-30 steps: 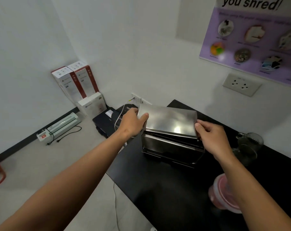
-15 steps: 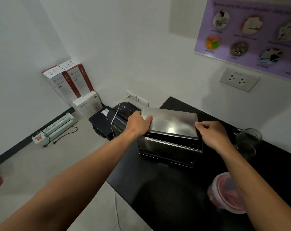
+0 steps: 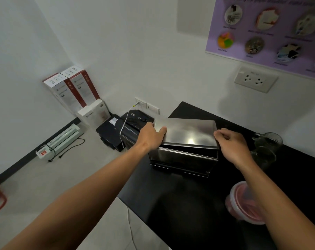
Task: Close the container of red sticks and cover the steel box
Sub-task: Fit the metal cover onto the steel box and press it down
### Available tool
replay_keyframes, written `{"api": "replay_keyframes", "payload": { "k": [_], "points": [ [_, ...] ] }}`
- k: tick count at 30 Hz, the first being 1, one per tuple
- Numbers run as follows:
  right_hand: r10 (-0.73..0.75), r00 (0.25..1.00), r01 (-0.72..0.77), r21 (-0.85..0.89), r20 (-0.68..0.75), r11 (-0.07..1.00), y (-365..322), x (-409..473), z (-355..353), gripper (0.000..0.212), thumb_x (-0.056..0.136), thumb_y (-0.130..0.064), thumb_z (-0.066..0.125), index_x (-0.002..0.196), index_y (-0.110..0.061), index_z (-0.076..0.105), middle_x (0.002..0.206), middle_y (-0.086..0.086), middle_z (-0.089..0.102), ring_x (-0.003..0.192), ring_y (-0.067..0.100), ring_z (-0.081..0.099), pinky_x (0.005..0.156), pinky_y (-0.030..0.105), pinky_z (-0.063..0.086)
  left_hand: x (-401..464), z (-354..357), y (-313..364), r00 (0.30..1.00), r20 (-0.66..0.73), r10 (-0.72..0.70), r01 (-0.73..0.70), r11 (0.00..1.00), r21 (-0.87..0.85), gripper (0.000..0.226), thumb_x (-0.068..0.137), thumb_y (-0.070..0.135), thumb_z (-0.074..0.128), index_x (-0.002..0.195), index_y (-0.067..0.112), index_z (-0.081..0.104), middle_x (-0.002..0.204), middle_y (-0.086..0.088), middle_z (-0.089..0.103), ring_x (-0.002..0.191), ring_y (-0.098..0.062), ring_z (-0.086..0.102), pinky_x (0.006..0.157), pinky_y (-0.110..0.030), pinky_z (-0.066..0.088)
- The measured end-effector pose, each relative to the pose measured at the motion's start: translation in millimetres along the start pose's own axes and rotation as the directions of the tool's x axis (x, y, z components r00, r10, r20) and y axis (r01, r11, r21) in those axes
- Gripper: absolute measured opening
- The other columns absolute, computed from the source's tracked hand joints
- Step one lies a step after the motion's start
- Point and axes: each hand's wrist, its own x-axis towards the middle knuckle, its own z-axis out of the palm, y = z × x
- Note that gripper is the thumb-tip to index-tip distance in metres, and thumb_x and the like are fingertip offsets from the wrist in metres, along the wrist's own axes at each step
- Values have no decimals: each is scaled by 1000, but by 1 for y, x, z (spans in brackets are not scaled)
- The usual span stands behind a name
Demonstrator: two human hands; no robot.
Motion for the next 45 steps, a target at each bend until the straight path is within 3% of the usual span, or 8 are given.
{"api": "replay_keyframes", "payload": {
  "k": [3, 8, 12, 15, 17, 20, 27, 45],
  "points": [
    [-1, 1000, 2, 26, -15, 1000, 4, -8, 2, 34, 101, -35, 61, 106, -3, 73, 137, 6, 66, 135, 16, 54, 91, 28, 39, -5, 1, -2, 1000, -14, 28, -28, 999, -19, 35, 96, 44, 62, 114, 15, 56, 77, 12, 68, 74, -5, 67, 67, -32, 58],
    [-27, 999, 28, 43, -24, 999, 13, -19, 3, 34, 99, -32, 65, 121, -7, 72, 113, -5, 70, 87, -12, 59, 77, 12, 39, -16, 1, -4, 998, -15, 63, -63, 998, -31, 25, 95, 40, 63, 109, 21, 54, 63, 18, 67, 62, 6, 63, 51, -13, 42],
    [-45, 999, 45, 49, -3, 998, 15, -23, 0, 35, 99, -30, 66, 128, -10, 71, 93, -25, 66, 88, -4, 59, 76, 10, 40, -21, 3, -8, 995, -6, 101, -101, 995, -20, 16, 95, 38, 64, 100, 30, 52, 70, 21, 67, 72, 10, 65, 61, -10, 39],
    [-83, 996, 83, -6, 24, 996, 18, -20, -4, 30, 99, -29, 66, 123, -12, 72, 78, -36, 65, 84, -23, 60, 70, 2, 41, -29, 4, -7, 979, -8, 203, -203, 978, 54, 42, 97, 38, 66, 130, 15, 54, 121, 5, 66, 116, -15, 65, 94, -24, 52],
    [-139, 989, 141, -55, 43, 988, 18, -22, -7, 33, 98, -31, 67, 128, -17, 70, 86, -32, 63, 90, -18, 62, 75, 4, 39, -35, 8, -6, 952, 13, 307, -300, 920, 254, 66, 100, 43, 62, 152, 7, 41, 154, -13, 46, 146, -33, 42, 120, -43, 39],
    [-263, 959, 277, -157, 104, 948, 22, -23, -10, 45, 100, -33, 64, 142, -17, 59, 131, -8, 64, 121, 11, 59, 97, 25, 45, -47, 16, -1, 875, 120, 468, -465, 748, 474, 66, 103, 49, 54, 156, 12, 39, 169, -18, 27, 159, -43, 15, 127, -59, 21],
    [-297, 928, 348, -244, 224, 905, 22, -15, -20, 51, 103, -37, 59, 150, -19, 52, 156, 1, 50, 140, 18, 48, 105, 27, 37, -62, 39, 8, 715, 321, 621, -672, 483, 562, 66, 102, 53, 55, 156, 17, 41, 164, -13, 34, 155, -42, 23, 125, -62, 19],
    [-503, 695, 709, -376, 514, 596, 38, -21, -43, 71, 95, -36, 68, 159, -28, 37, 172, -5, 17, 157, 14, 14, 122, 34, 22, -66, 51, 9, 711, 291, 640, -670, 491, 557, 69, 101, 50, 60, 157, 18, 39, 167, -10, 32, 156, -39, 22, 126, -62, 15]
  ]
}}
